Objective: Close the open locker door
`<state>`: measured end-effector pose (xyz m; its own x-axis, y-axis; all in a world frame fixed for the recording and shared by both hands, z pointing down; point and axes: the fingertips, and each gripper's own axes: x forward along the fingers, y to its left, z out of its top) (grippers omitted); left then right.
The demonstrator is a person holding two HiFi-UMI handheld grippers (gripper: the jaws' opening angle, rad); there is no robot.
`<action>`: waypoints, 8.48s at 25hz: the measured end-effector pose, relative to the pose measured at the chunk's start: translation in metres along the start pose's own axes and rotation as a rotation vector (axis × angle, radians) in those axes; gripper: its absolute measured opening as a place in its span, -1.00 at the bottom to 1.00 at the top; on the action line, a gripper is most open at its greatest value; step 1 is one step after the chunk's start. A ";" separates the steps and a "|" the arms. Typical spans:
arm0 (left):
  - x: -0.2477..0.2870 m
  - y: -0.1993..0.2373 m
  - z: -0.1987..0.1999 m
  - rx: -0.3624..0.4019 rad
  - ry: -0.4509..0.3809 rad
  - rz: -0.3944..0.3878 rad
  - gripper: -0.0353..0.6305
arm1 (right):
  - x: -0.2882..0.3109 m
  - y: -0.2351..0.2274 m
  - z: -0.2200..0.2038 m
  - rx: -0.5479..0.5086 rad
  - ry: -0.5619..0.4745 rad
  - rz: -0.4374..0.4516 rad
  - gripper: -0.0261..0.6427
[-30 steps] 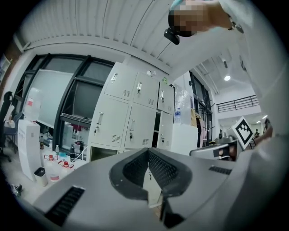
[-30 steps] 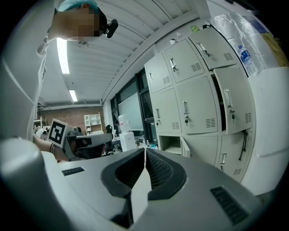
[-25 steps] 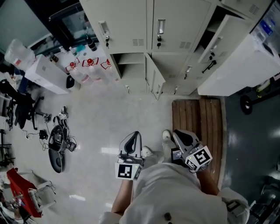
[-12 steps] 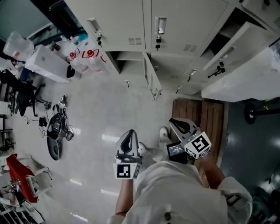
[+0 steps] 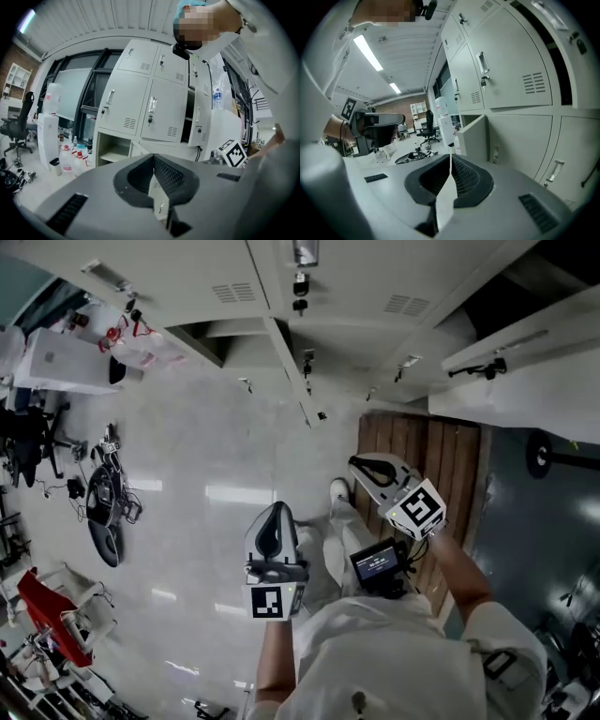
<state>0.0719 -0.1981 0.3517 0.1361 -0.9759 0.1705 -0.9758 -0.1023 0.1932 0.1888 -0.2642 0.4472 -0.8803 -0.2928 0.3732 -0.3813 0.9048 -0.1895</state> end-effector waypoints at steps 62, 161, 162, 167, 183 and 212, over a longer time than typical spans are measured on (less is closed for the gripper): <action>0.087 0.117 -0.193 -0.083 0.035 0.183 -0.87 | 0.265 0.009 -0.109 -0.350 0.113 0.520 -0.44; 0.206 0.401 -0.121 0.007 -0.009 -0.118 -0.87 | 0.524 -0.134 0.025 0.086 -0.077 -0.751 -0.67; 0.205 0.400 -0.122 0.007 -0.007 -0.118 -0.87 | 0.523 -0.136 0.021 0.109 -0.062 -0.764 -0.67; 0.198 0.398 -0.124 0.005 0.004 -0.110 -0.87 | 0.520 -0.133 0.012 0.158 -0.056 -0.743 -0.67; 0.139 0.391 -0.121 0.000 0.005 0.007 -0.87 | 0.478 -0.024 0.031 -0.009 -0.143 -0.345 -0.84; -0.044 0.346 0.083 -0.025 -0.117 0.102 -0.87 | 0.234 0.108 0.206 -0.041 -0.143 0.073 -0.84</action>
<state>-0.2860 -0.2069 0.3312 0.0146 -0.9969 0.0771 -0.9787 0.0015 0.2053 -0.1166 -0.2982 0.3268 -0.9377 -0.2640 0.2260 -0.3054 0.9363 -0.1734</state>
